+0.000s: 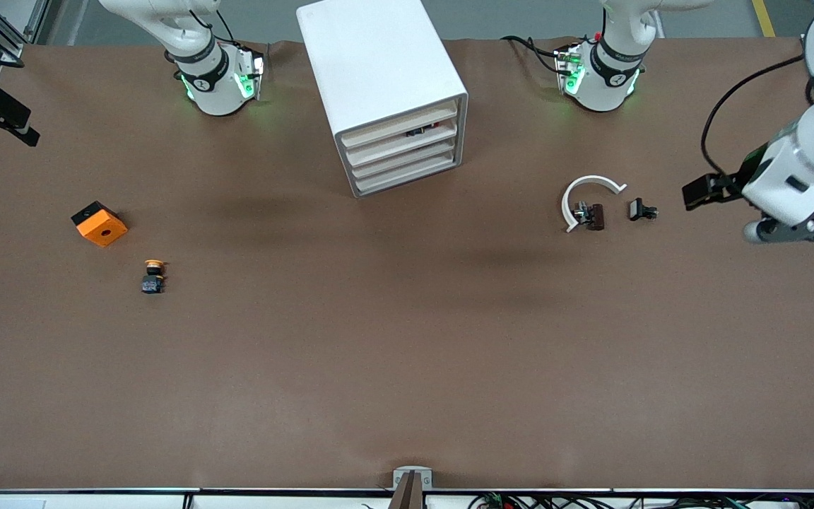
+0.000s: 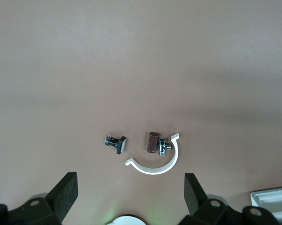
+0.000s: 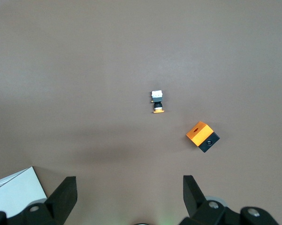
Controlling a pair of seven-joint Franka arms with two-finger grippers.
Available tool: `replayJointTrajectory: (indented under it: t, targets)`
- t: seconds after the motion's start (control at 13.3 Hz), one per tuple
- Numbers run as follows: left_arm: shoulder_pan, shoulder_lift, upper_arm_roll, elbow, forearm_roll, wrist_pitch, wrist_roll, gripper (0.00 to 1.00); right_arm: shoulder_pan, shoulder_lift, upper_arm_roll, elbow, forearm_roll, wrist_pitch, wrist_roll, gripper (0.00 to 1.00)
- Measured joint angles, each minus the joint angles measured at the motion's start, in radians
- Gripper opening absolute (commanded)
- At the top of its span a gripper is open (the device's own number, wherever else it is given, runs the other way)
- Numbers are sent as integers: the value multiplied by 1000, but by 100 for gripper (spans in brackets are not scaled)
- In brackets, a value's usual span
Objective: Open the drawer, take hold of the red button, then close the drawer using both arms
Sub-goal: 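Move the left gripper toward the white cabinet's drawer handle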
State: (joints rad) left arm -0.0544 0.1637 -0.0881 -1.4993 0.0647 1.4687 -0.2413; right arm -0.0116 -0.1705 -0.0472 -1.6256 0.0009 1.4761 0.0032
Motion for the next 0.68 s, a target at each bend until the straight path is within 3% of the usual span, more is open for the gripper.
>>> replayJointTrajectory:
  t: [0.23,0.68]
  targets:
    - [-47,94,-14,-3,-4,-1,-226,100,0,-2,0,-2,0,-1,0,100]
    - [-261,296,-22,-20,-20,0,-811,100,-2,-4,0,0,0,-3,0,100]
